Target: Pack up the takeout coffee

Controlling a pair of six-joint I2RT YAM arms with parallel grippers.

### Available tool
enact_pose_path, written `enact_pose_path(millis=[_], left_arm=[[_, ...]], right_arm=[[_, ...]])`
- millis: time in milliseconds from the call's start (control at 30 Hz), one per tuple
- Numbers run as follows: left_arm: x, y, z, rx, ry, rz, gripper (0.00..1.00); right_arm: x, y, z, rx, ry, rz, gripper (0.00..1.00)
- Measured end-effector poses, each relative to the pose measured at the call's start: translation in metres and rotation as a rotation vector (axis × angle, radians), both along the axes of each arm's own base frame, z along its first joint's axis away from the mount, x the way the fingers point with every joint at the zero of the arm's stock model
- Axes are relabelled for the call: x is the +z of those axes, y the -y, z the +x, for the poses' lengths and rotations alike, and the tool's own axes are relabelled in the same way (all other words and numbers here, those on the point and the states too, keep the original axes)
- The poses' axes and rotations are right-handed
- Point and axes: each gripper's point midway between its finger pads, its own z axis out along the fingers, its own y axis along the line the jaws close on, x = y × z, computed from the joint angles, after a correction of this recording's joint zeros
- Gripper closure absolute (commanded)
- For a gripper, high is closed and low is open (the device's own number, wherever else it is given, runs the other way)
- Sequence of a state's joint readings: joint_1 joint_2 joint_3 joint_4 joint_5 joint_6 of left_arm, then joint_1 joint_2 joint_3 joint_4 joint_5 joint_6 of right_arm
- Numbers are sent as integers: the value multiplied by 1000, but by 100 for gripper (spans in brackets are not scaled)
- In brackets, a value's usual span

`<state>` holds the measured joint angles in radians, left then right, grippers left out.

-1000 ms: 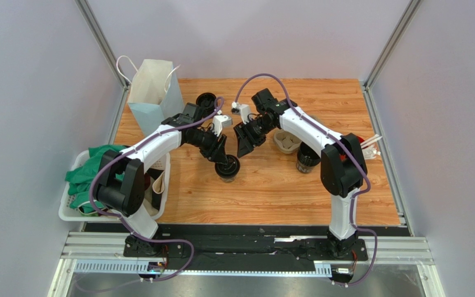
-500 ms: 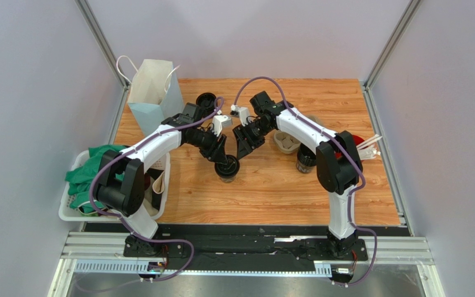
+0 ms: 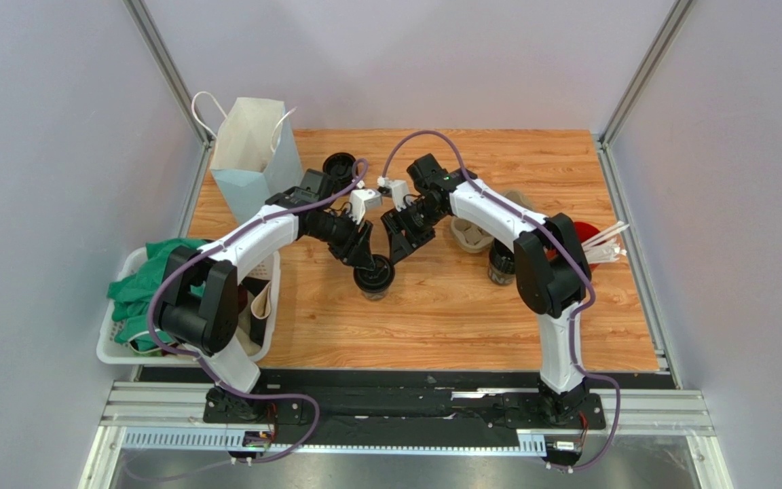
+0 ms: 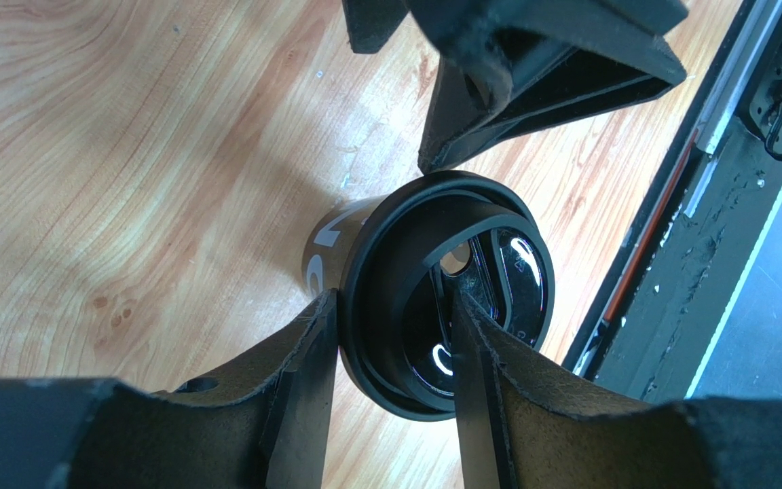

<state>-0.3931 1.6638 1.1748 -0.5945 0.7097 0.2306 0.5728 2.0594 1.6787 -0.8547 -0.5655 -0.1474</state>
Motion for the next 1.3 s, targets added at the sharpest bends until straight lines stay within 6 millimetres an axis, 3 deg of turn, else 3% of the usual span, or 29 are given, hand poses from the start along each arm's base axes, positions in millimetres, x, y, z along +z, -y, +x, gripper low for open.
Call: enact_pose_path(millis=[233, 700, 1300], left_arm=[[0, 0, 0, 0, -1, 1, 51], [-1, 0, 0, 0, -1, 1, 52], [-3, -1, 1, 9, -4, 8, 53]], right_arm=[[8, 0, 4, -17, -17, 38, 41], [24, -11, -9, 15, -110, 161, 41], [10, -8, -6, -14, -100, 99, 42]])
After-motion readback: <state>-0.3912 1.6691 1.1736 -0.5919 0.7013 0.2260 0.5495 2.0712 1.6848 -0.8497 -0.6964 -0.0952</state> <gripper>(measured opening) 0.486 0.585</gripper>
